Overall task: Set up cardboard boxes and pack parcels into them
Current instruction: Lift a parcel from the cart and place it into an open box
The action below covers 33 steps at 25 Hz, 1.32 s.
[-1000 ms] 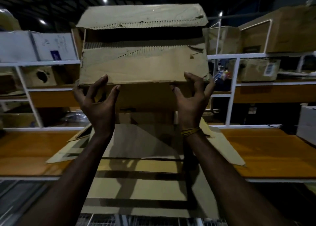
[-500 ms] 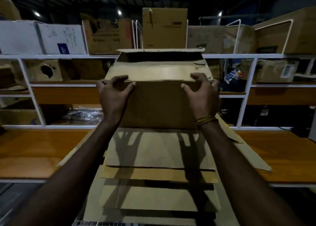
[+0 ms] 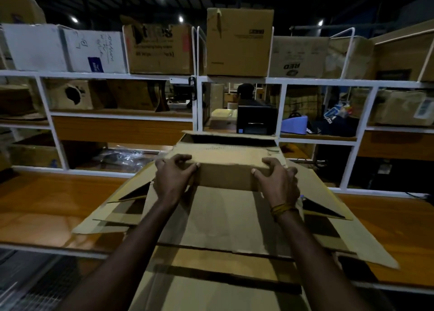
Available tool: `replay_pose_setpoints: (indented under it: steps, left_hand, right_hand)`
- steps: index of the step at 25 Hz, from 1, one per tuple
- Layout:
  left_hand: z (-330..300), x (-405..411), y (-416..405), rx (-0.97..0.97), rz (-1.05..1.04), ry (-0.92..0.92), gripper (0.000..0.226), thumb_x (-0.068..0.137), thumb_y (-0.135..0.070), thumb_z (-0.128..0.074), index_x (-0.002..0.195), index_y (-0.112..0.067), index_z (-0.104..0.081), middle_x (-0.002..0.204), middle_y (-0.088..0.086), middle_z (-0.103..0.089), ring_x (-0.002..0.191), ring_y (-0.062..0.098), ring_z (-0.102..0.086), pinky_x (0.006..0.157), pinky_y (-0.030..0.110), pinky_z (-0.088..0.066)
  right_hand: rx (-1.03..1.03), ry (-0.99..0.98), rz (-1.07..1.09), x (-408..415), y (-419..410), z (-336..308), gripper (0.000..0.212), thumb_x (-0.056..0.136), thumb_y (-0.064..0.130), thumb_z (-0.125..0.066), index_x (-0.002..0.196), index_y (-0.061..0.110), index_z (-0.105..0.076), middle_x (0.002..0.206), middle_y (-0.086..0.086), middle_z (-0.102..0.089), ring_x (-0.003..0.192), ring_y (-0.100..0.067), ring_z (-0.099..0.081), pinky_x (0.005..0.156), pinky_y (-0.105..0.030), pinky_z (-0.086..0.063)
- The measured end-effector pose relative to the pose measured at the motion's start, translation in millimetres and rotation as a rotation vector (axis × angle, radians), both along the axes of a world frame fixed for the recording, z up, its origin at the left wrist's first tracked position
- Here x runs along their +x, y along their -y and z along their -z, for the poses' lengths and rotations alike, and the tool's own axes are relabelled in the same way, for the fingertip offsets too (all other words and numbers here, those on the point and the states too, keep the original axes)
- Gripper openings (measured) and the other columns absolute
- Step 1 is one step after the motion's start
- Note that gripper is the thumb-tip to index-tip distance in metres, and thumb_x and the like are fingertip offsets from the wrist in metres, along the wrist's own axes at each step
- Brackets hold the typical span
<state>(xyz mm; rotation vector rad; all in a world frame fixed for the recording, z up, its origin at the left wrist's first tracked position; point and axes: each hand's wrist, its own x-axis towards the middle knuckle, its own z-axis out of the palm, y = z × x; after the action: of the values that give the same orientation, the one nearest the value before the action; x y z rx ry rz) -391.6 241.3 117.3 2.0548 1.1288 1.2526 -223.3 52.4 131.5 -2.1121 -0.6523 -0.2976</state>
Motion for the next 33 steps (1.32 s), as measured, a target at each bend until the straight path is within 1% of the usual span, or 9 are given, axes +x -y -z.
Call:
replay_pose_setpoints:
  steps: [5,9,11,13,18,22,27,30,33]
  left_hand:
    - [23,16,4,0.019,-0.104,-0.109,0.039,0.084,-0.063,-0.065,0.113,-0.037,-0.069,0.125,0.013,-0.052,0.117,0.030,-0.052,0.096,0.046,-0.046]
    - [8,42,3,0.223,-0.262,-0.279,0.023,0.087,-0.047,-0.069,0.105,-0.033,-0.074,0.140,0.011,-0.049,0.132,0.031,-0.042,0.110,0.052,-0.031]
    - [-4,54,-3,0.248,-0.156,-0.344,0.021,0.087,-0.036,-0.070,0.107,-0.033,-0.074,0.129,0.005,-0.061,0.117,0.023,-0.055,0.104,0.045,-0.042]
    - [-19,67,-14,0.215,-0.013,-0.420,0.025,0.088,-0.028,-0.070,0.112,-0.031,-0.072,0.121,0.000,-0.067,0.097,0.014,-0.062,0.085,0.037,-0.054]
    - [-37,106,-45,0.334,0.115,-0.617,0.026,0.090,-0.025,-0.067,0.115,-0.031,-0.071,0.120,-0.004,-0.068,0.100,0.014,-0.064,0.081,0.036,-0.058]
    - [-39,124,-64,0.363,0.199,-0.593,0.049,0.090,-0.023,-0.067,0.137,-0.028,-0.054,0.142,0.002,-0.049,0.114,0.021,-0.057,0.087,0.036,-0.056]
    - [-47,151,-98,0.313,0.200,-0.656,0.083,0.088,-0.019,-0.070,0.156,-0.031,-0.023,0.166,0.008,-0.007,0.129,0.028,-0.051,0.090,0.033,-0.052]
    - [-50,167,-117,0.284,0.206,-0.721,0.089,0.087,-0.021,-0.071,0.157,-0.033,-0.018,0.167,0.007,0.002,0.133,0.034,-0.047,0.097,0.043,-0.053]
    - [-49,181,-131,0.258,0.218,-0.802,0.093,0.086,-0.024,-0.073,0.157,-0.035,-0.014,0.167,0.007,-0.002,0.143,0.041,-0.031,0.105,0.054,-0.046]
  right_hand:
    - [-0.110,-0.008,-0.025,30,-5,30,0.050,0.088,0.063,-0.056,0.131,0.040,-0.056,0.132,-0.015,-0.042,0.120,-0.037,-0.049,0.100,-0.048,-0.045]
    - [-0.108,0.101,-0.094,64,-18,18,0.040,0.094,0.053,-0.053,0.127,0.033,-0.063,0.146,-0.014,-0.037,0.131,-0.032,-0.041,0.107,-0.046,-0.041]
    - [-0.172,0.164,-0.126,83,-30,12,0.038,0.094,0.046,-0.056,0.128,0.030,-0.063,0.145,-0.013,-0.042,0.130,-0.031,-0.043,0.109,-0.045,-0.039]
    - [-0.238,0.192,-0.192,102,-43,6,0.039,0.093,0.039,-0.057,0.130,0.027,-0.062,0.138,-0.014,-0.049,0.127,-0.031,-0.046,0.108,-0.043,-0.040]
    - [-0.399,0.216,-0.447,128,-73,-12,0.043,0.097,0.035,-0.055,0.139,0.024,-0.055,0.139,-0.011,-0.052,0.122,-0.029,-0.053,0.101,-0.038,-0.044]
    - [-0.388,0.262,-0.415,134,-90,-14,0.060,0.097,0.032,-0.056,0.152,0.027,-0.033,0.153,-0.011,-0.032,0.135,-0.030,-0.041,0.106,-0.043,-0.042]
    - [-0.451,0.294,-0.343,157,-126,-31,0.082,0.093,0.028,-0.065,0.157,0.034,-0.013,0.166,-0.009,0.004,0.152,-0.033,-0.008,0.117,-0.053,-0.030]
    - [-0.511,0.321,-0.319,176,-147,-38,0.085,0.090,0.026,-0.070,0.156,0.031,-0.017,0.165,-0.011,-0.003,0.150,-0.036,-0.014,0.116,-0.052,-0.032]
    - [-0.599,0.293,-0.363,189,-160,-34,0.077,0.090,0.026,-0.068,0.153,0.025,-0.024,0.161,-0.014,-0.016,0.143,-0.039,-0.029,0.111,-0.051,-0.039]
